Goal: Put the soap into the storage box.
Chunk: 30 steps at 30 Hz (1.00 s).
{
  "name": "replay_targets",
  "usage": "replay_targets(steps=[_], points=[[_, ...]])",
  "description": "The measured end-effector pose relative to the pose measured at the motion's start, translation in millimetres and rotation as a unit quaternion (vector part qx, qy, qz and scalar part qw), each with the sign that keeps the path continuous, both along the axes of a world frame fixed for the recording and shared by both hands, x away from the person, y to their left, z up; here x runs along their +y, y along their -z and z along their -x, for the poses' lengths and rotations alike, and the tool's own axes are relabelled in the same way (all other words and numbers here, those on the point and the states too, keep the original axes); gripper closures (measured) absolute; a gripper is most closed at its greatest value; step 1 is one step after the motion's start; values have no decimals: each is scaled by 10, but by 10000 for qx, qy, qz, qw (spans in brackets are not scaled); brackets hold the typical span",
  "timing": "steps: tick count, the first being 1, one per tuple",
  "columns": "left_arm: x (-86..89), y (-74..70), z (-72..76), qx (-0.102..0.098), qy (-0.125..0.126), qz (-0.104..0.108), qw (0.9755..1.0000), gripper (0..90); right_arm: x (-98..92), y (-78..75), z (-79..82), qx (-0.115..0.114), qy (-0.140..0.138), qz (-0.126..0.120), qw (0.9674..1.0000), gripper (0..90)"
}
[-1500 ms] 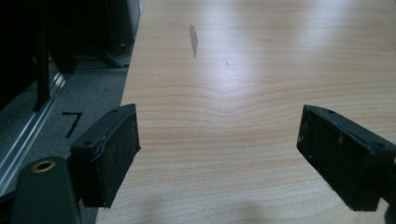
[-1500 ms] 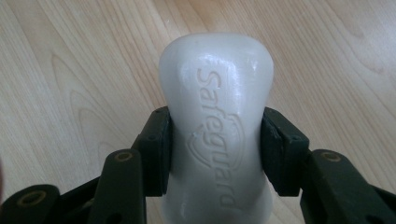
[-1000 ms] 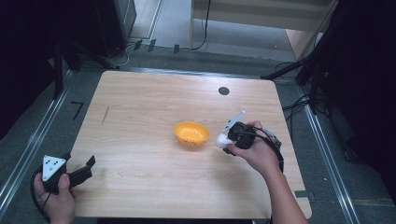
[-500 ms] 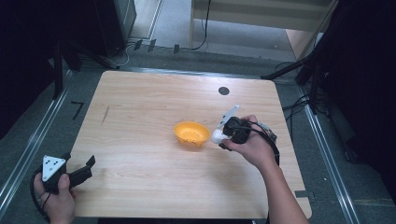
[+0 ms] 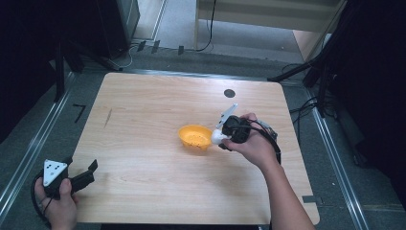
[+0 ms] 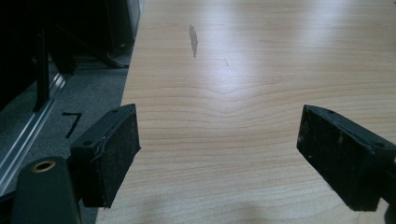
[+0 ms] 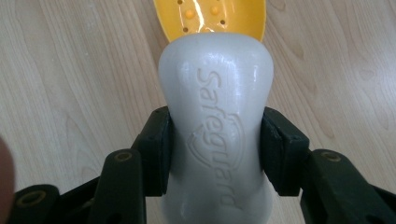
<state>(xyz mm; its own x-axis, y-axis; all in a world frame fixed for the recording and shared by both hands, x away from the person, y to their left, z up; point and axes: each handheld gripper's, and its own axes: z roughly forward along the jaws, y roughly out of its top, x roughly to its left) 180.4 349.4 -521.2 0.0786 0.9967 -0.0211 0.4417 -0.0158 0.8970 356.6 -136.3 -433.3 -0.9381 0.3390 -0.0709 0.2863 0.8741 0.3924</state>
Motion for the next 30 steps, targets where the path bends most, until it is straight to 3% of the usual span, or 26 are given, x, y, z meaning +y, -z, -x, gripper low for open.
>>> replay_targets(steps=[30], points=[[-2, 1, 1, -9, 11, -6, 10000, 135, 455, -67, -159, -51, -351, -8, 9994, 515]])
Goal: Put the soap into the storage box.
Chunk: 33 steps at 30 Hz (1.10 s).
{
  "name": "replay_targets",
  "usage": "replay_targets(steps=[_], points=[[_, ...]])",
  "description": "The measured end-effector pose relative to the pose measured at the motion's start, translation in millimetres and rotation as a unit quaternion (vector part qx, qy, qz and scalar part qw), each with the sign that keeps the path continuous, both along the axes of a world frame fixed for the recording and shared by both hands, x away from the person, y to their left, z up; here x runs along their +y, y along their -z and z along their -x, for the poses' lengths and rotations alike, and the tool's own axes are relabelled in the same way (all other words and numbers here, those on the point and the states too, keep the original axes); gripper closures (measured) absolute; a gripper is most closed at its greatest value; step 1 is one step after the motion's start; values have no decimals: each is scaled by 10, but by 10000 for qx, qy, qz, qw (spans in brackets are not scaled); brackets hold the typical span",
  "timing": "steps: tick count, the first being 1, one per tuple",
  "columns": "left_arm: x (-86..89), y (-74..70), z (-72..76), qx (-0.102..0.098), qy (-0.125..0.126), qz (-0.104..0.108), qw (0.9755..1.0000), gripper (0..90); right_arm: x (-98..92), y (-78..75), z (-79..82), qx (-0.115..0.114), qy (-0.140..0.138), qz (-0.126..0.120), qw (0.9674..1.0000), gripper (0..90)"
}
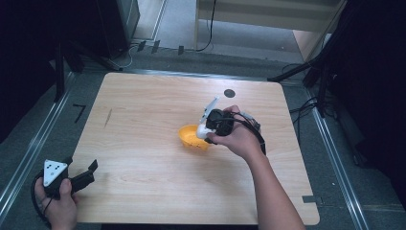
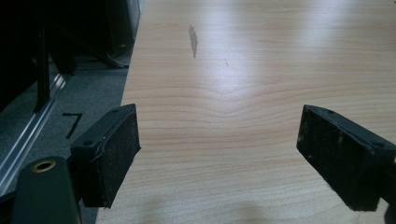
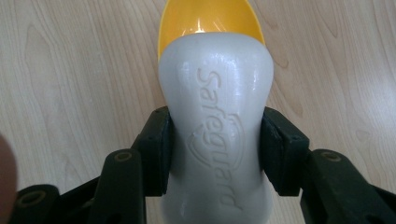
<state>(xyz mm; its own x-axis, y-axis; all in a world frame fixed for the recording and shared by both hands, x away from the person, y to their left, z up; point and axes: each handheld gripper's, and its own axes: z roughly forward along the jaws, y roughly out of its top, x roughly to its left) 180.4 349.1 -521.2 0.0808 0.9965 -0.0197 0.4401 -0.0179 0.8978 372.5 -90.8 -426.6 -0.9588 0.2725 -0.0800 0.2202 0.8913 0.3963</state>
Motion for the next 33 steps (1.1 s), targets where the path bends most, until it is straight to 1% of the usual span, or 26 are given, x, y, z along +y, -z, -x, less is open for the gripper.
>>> replay_targets(steps=[5, 10, 12, 14, 17, 22, 26, 28, 31, 33], points=[[1, -1, 1, 4, -3, 1, 10000, 135, 61, 11, -27, 1, -36, 31, 10000, 515], [2, 1, 1, -9, 3, 18, 10000, 135, 152, 38, -74, -6, -163, 49, 9999, 515], [3, 0, 1, -6, 3, 20, 10000, 135, 178, 40, -81, 11, -134, 75, 9999, 515], [3, 0, 1, -4, 4, 21, 10000, 136, 188, 45, -94, -6, -188, 55, 9998, 514], [2, 1, 0, -5, 5, 14, 10000, 135, 217, 42, -106, 21, -183, 70, 9998, 515], [2, 1, 0, -6, 4, 15, 10000, 135, 261, 57, -135, -22, -268, 109, 9996, 514], [2, 0, 0, -3, 4, 13, 10000, 135, 300, 70, -145, 27, -268, 118, 9996, 515], [2, 0, 0, -3, 6, 11, 10000, 135, 310, 80, -156, -4, -323, 122, 9994, 515], [1, -1, 1, 5, -2, 4, 10000, 135, 338, 104, -165, 22, -327, 170, 9993, 514], [1, -1, 0, 6, -1, 5, 10000, 135, 343, 112, -170, 16, -357, 153, 9992, 514]])
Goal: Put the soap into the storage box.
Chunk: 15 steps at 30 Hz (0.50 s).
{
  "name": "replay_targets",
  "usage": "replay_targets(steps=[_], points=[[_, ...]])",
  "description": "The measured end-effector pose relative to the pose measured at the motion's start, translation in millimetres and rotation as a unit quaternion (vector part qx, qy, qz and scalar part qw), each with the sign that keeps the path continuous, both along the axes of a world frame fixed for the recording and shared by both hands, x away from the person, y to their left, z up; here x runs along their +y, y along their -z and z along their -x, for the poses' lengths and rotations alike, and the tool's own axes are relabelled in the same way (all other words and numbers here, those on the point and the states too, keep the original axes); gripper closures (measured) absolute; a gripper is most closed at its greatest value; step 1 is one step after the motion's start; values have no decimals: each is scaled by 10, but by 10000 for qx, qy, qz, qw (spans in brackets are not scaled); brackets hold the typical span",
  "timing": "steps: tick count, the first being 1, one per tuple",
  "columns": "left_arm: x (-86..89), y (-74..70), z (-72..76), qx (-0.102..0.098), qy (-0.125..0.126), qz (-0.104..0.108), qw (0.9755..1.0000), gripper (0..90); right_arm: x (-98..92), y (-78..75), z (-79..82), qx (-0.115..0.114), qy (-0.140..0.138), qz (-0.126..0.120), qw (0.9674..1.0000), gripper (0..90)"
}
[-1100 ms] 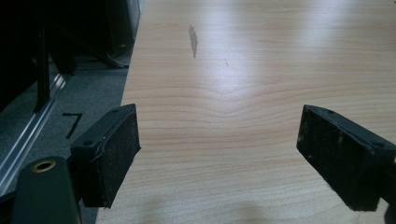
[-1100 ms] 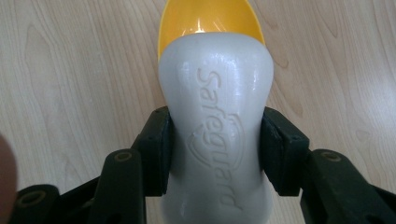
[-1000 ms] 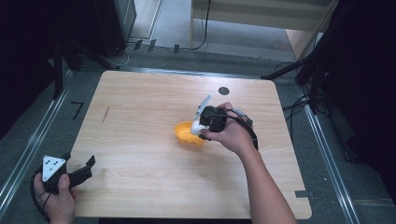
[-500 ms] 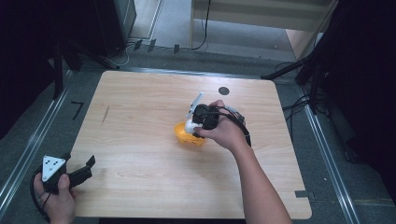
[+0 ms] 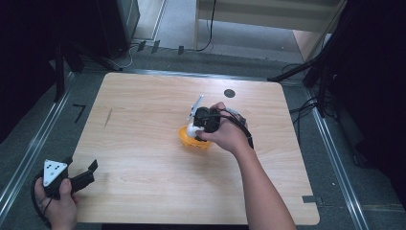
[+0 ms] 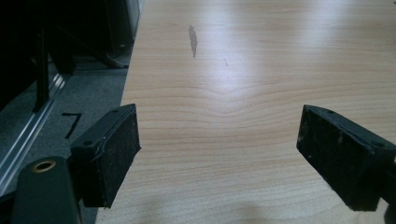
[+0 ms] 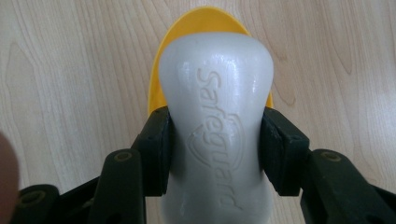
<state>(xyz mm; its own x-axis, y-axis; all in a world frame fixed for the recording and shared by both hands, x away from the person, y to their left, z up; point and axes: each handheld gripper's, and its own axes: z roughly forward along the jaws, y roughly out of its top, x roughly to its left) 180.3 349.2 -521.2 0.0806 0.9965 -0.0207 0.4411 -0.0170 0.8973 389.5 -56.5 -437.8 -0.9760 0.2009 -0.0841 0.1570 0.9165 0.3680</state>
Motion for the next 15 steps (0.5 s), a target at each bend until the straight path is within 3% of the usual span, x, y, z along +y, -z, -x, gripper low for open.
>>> replay_targets(steps=[15], points=[[1, 1, -1, -9, 10, 9, 10000, 135, 86, 127, -57, 86, -15, 165, 9998, 514]])
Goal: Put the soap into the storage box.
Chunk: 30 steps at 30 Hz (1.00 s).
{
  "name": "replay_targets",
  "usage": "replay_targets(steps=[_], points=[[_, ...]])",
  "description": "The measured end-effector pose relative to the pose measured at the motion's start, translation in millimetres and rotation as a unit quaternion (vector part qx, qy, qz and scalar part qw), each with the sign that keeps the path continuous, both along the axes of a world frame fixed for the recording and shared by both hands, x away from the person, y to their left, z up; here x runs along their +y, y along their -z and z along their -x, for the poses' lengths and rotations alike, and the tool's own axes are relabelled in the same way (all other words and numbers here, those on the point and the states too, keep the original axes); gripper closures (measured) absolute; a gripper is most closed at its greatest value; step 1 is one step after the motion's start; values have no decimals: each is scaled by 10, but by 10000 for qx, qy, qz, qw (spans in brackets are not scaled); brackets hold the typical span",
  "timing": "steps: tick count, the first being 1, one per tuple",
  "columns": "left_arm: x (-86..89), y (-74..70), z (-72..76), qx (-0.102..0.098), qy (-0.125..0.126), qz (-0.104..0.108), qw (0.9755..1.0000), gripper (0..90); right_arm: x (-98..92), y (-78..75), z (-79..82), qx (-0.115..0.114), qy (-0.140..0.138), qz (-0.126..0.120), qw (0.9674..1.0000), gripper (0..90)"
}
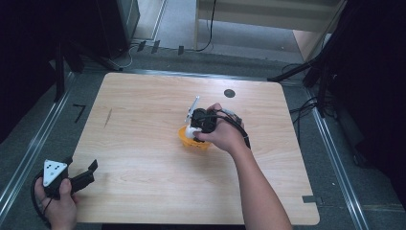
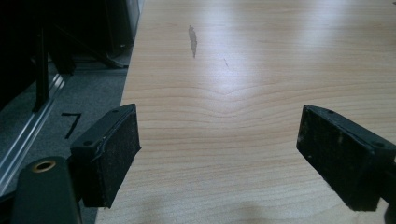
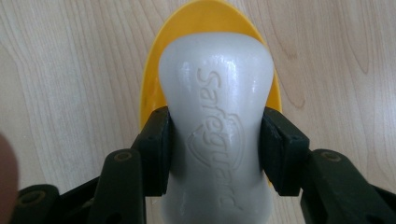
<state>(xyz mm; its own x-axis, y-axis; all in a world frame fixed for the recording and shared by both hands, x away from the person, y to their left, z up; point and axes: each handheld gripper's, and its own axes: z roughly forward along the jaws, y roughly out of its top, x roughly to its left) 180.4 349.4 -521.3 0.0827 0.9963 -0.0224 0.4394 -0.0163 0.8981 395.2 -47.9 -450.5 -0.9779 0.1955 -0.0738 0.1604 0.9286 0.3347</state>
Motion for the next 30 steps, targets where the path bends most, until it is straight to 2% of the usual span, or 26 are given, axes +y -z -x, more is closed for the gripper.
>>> replay_targets(steps=[8, 13, 25, 28, 29, 30], points=[[0, 0, 1, 0, -2, 6, 10000, 135, 36, 62, -29, -26, -85, 72, 9999, 514], [1, 0, 1, -1, -1, 9, 10000, 136, 36, 82, -32, 10, -17, 79, 10000, 514], [0, 0, 0, 0, -1, 3, 10000, 136, 50, 139, -48, -19, -65, 145, 9999, 512], [1, -1, 1, 3, 2, 9, 10000, 135, 42, 147, -58, -1, -28, 65, 10000, 499], [1, 0, 0, 5, 1, 7, 10000, 135, 36, 139, -55, 81, 20, 7, 10000, 465], [1, -1, 0, 8, -1, 7, 10000, 136, 19, 97, -58, 79, 95, -174, 9998, 428]])
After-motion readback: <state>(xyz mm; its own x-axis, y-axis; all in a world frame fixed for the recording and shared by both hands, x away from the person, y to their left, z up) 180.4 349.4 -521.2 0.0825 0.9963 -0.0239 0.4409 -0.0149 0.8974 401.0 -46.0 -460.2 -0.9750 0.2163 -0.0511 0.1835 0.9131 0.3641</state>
